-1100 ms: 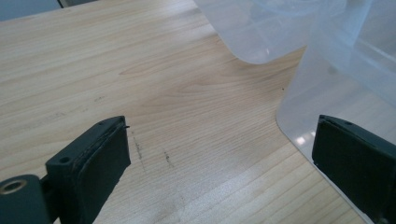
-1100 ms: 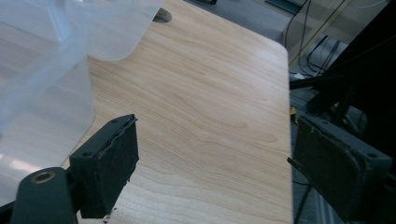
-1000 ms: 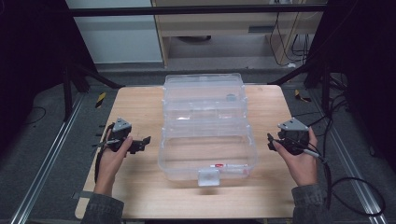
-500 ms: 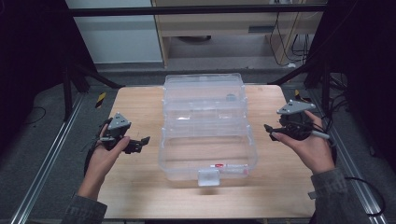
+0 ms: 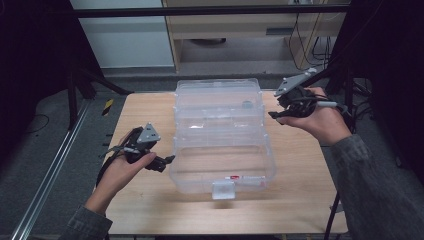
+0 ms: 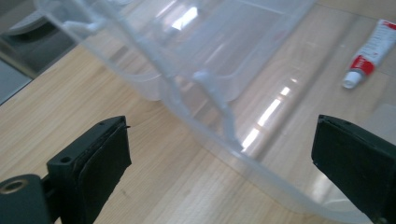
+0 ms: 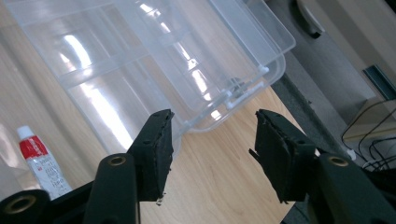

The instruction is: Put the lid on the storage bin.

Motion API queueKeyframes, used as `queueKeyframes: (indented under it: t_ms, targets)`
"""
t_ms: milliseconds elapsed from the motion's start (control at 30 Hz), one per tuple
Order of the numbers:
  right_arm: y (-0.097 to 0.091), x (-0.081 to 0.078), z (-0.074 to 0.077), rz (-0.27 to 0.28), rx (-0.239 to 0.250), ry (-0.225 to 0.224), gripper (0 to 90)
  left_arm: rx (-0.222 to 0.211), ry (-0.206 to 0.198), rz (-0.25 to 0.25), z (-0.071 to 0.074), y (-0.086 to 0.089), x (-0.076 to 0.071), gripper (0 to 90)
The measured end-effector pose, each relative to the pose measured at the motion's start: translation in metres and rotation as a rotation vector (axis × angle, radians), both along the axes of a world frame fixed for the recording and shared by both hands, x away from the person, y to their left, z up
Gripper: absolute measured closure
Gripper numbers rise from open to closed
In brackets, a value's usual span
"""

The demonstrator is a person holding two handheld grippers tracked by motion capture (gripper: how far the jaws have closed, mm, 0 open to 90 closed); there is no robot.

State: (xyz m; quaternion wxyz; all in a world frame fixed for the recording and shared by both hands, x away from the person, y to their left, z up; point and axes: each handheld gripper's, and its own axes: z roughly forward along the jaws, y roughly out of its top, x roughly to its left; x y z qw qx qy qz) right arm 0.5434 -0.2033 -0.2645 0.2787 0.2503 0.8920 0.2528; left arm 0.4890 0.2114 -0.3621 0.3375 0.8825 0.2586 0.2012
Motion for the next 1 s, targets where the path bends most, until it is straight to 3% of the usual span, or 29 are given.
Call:
queueKeyframes:
  t_ms: [33, 67, 133, 267, 367, 400, 533, 800, 1000]
  targets:
    - [0.003, 0.004, 0.000, 0.017, -0.017, 0.004, 49.7, -0.013, 0.009, -0.016, 0.001, -0.005, -0.003, 4.0]
    - [0.005, 0.008, -0.001, 0.032, -0.031, 0.014, 51.5, 0.005, 0.014, -0.053, 0.004, -0.009, -0.007, 3.9]
    - [0.011, 0.019, -0.004, 0.062, -0.064, 0.036, 58.3, 0.013, 0.013, -0.072, 0.005, -0.016, -0.012, 3.8]
    - [0.015, 0.028, -0.006, 0.080, -0.073, 0.051, 63.6, 0.049, 0.024, -0.095, 0.002, -0.026, -0.012, 3.6]
    - [0.022, 0.032, -0.009, 0.116, -0.078, 0.069, 63.8, 0.062, 0.035, -0.096, -0.002, -0.030, -0.012, 3.7]
    - [0.028, 0.033, -0.010, 0.144, -0.095, 0.066, 63.7, 0.075, 0.044, -0.102, -0.003, -0.031, -0.012, 3.8]
    - [0.038, 0.037, -0.010, 0.168, -0.119, 0.063, 62.3, 0.092, 0.054, -0.147, -0.004, -0.037, -0.017, 3.9]
    - [0.062, 0.052, -0.027, 0.257, -0.236, 0.098, 60.4, 0.103, 0.072, -0.210, -0.009, -0.050, -0.024, 3.9]
    - [0.073, 0.061, -0.035, 0.303, -0.292, 0.139, 63.2, 0.156, 0.110, -0.261, -0.020, -0.056, -0.027, 4.1]
